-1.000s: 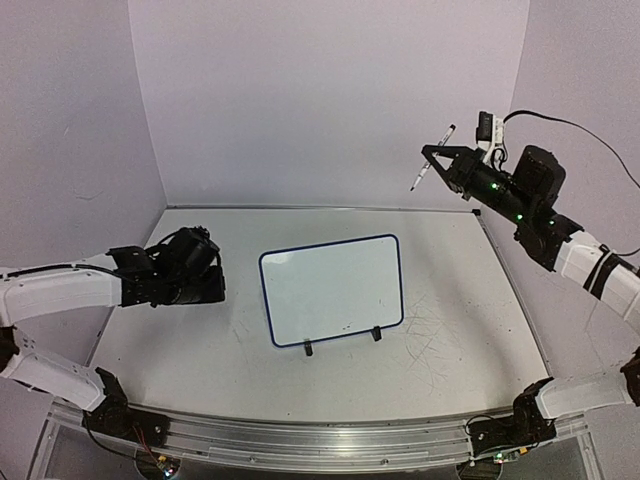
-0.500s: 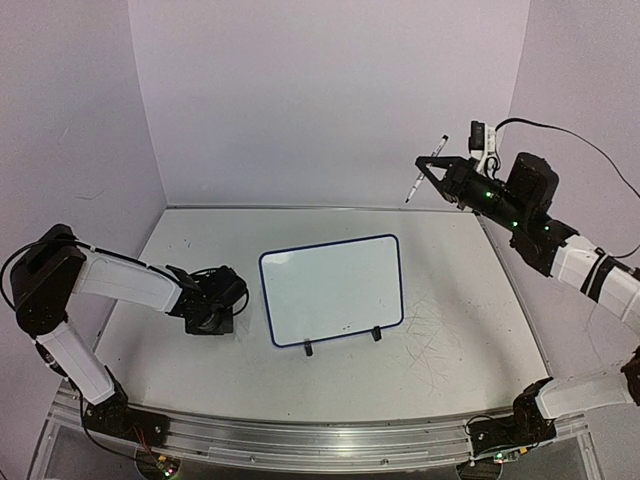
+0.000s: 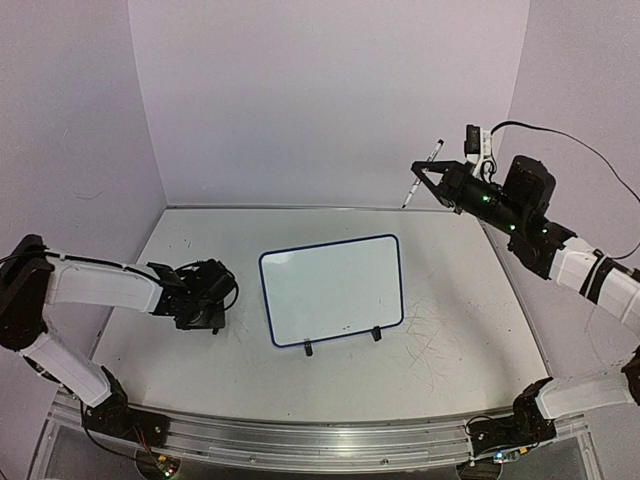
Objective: Write a sentence on the whiteboard
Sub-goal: Place the pen cap at the center of the board, then pass from the right arm to the left, then pass from the left arm to the right, then hold the whiteboard at the center of the board.
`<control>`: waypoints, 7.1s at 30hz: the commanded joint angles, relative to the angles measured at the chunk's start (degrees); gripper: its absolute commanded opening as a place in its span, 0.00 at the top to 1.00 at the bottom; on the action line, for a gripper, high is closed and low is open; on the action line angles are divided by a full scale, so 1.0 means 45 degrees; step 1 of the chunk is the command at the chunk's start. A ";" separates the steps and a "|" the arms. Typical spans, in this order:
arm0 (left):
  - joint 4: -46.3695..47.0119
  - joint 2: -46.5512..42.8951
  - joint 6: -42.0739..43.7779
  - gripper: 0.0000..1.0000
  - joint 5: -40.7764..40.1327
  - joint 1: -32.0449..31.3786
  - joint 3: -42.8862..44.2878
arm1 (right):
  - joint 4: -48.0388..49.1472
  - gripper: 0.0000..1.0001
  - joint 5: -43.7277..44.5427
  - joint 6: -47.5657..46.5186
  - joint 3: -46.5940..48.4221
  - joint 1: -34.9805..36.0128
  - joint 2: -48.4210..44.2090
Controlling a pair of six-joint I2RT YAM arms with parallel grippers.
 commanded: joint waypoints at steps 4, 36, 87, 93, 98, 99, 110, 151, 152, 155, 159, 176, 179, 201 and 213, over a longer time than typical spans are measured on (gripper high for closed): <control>-0.1781 -0.4447 0.0793 0.27 -0.1338 0.0060 0.1965 | 0.0338 1.00 0.0050 -0.0235 0.0929 0.0782 0.0664; 0.8674 -0.1922 0.4915 0.48 1.1164 -0.1609 0.5395 | 0.3201 1.00 0.0266 0.0672 0.2522 0.4777 0.3886; 0.2451 -0.2800 1.5752 1.00 0.9676 -0.1594 0.6351 | -1.3309 0.20 -0.4813 -0.5098 1.1129 0.2940 0.6124; 0.2046 -0.2456 1.5402 1.00 1.0127 -0.1590 0.6709 | -1.3354 0.30 -0.5373 -0.5024 1.1382 0.3466 0.6875; 0.1565 -0.2166 1.5380 1.00 1.0438 -0.1597 0.7113 | -1.3376 0.44 -0.5543 -0.4978 1.1586 0.3752 0.7268; 0.1446 -0.2115 1.5398 1.00 1.0504 -0.1593 0.7201 | -1.3375 0.46 -0.5538 -0.4969 1.1599 0.3765 0.7323; 0.0932 -0.2017 1.5563 1.00 1.0483 -0.1589 0.7342 | -1.3738 0.87 -0.5861 -0.5200 1.1725 0.3824 0.7764; 0.0257 -0.1904 1.5111 0.88 0.9927 -0.1590 0.7702 | -1.4112 1.00 -0.4859 -0.6635 1.1380 0.4616 0.7771; 0.0258 -0.1942 1.4896 0.76 0.9743 -0.1589 0.7741 | -1.3965 1.00 -0.4342 -0.6666 1.1251 0.4603 0.7521; 0.0263 -0.2247 1.4281 0.45 0.9339 -0.1574 0.7763 | -1.3705 1.00 -0.2557 -0.6942 1.0790 0.4602 0.6745; 0.0415 -0.2905 1.3310 0.28 0.9188 -0.1326 0.7604 | -1.3288 1.00 -0.0479 -0.7385 1.0078 0.4583 0.5455; 0.2947 -0.5886 0.4323 0.03 0.5135 0.0582 0.1399 | -1.0978 1.00 1.4389 -0.8151 0.4579 0.4592 -0.0423; 0.3715 -0.6039 0.3622 0.03 0.6112 0.1240 0.0293 | -1.0793 1.00 1.3618 -0.8217 0.4374 0.4589 -0.0567; 1.1780 -0.2369 0.3918 0.14 1.5507 0.3705 -0.1872 | -1.0787 1.00 1.3615 -0.7890 0.4235 0.4591 -0.0492; 1.2907 -0.0476 0.5561 0.43 1.7185 0.3741 -0.1408 | -1.0755 1.00 1.2445 -0.8180 0.4513 0.4590 -0.0545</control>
